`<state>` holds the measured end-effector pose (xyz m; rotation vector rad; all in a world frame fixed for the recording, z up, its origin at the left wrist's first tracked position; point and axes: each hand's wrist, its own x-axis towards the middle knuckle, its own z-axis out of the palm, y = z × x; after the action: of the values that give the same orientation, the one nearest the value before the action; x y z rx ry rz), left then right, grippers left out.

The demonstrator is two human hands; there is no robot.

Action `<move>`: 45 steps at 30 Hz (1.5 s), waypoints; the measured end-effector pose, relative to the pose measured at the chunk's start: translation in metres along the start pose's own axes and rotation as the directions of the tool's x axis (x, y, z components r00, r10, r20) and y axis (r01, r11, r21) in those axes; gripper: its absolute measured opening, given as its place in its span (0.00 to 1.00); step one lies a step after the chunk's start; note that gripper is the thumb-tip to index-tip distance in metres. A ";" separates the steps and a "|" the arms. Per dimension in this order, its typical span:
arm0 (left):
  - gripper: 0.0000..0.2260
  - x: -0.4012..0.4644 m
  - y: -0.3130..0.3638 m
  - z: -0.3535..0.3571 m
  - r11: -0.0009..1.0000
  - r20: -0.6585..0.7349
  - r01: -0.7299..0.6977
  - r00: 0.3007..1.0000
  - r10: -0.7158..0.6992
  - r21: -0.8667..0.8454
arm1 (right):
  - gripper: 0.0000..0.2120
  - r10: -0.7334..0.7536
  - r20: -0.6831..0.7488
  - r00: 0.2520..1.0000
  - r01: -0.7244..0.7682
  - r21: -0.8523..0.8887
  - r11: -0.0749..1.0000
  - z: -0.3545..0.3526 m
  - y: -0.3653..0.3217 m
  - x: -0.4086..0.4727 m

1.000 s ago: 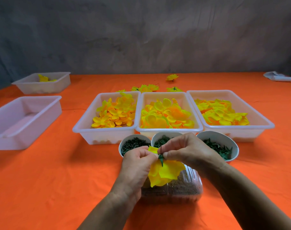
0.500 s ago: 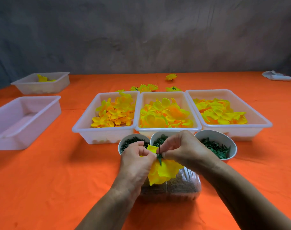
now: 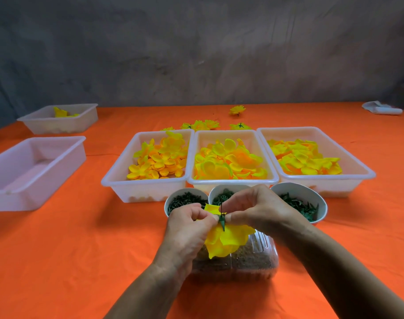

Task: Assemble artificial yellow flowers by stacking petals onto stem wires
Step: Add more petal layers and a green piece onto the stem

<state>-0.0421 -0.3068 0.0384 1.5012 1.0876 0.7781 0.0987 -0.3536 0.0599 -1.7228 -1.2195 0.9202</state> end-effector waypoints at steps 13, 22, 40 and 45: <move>0.09 0.003 -0.002 -0.005 0.995 -0.017 -0.058 0.998 0.059 0.079 | 0.02 -0.166 -0.054 0.985 0.141 -0.316 0.938 0.001 0.003 -0.001; 0.09 -0.006 -0.005 -0.008 0.948 -0.013 -0.213 0.975 0.223 0.238 | 0.13 -0.262 -0.130 0.956 0.218 -0.281 0.935 0.002 0.014 -0.015; 0.07 -0.003 -0.017 -0.006 0.862 -0.032 -0.429 0.891 0.454 0.271 | 0.05 -0.523 -0.168 0.836 0.425 -0.404 0.810 0.009 0.026 -0.013; 0.11 0.001 -0.011 -0.006 0.991 -0.004 -0.128 0.992 0.128 0.049 | 0.04 -0.514 -0.138 0.847 0.417 -0.427 0.802 0.009 0.027 -0.011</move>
<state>-0.0495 -0.3039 0.0292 1.6232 1.0295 0.8509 0.0972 -0.3680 0.0327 -1.6383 -1.6300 0.1611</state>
